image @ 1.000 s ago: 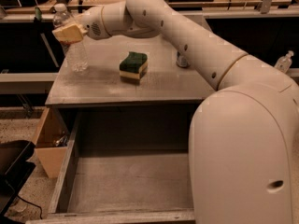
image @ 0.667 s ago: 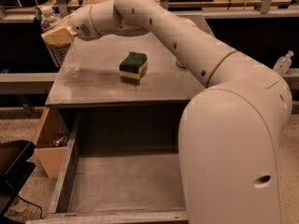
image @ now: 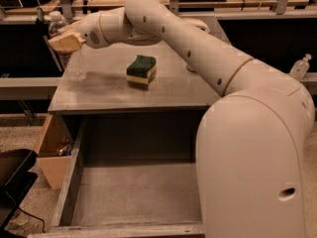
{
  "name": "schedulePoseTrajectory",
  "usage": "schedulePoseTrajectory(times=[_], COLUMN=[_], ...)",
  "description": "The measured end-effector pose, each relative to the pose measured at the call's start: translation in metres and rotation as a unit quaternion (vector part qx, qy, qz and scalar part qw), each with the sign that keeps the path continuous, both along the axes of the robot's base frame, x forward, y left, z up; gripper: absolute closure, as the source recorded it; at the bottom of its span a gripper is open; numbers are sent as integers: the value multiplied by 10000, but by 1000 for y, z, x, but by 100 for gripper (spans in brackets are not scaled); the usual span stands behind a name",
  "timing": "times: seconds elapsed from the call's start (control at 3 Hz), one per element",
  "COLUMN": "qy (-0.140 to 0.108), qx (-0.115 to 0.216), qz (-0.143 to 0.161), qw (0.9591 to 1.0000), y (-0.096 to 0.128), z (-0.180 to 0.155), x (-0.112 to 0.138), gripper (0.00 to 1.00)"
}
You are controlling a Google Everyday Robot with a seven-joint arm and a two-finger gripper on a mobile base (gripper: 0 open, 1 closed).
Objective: Pick water bottle from top drawer and place on counter
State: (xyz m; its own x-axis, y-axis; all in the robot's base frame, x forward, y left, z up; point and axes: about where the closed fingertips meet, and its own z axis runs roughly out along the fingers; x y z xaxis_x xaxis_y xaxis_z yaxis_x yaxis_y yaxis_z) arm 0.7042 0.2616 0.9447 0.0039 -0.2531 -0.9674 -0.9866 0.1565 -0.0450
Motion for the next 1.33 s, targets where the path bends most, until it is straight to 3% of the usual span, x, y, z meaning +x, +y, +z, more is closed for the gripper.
schedulePoseTrajectory(times=[0.33,0.67,1.33], qy=[63,68,69], qx=[49,49,49], qz=[-194,-207,-205], qw=[9998,9998,9998], y=[-12,-13,-12], z=[-7,-8,-7], x=[4,5,5], gripper=[100,82,35])
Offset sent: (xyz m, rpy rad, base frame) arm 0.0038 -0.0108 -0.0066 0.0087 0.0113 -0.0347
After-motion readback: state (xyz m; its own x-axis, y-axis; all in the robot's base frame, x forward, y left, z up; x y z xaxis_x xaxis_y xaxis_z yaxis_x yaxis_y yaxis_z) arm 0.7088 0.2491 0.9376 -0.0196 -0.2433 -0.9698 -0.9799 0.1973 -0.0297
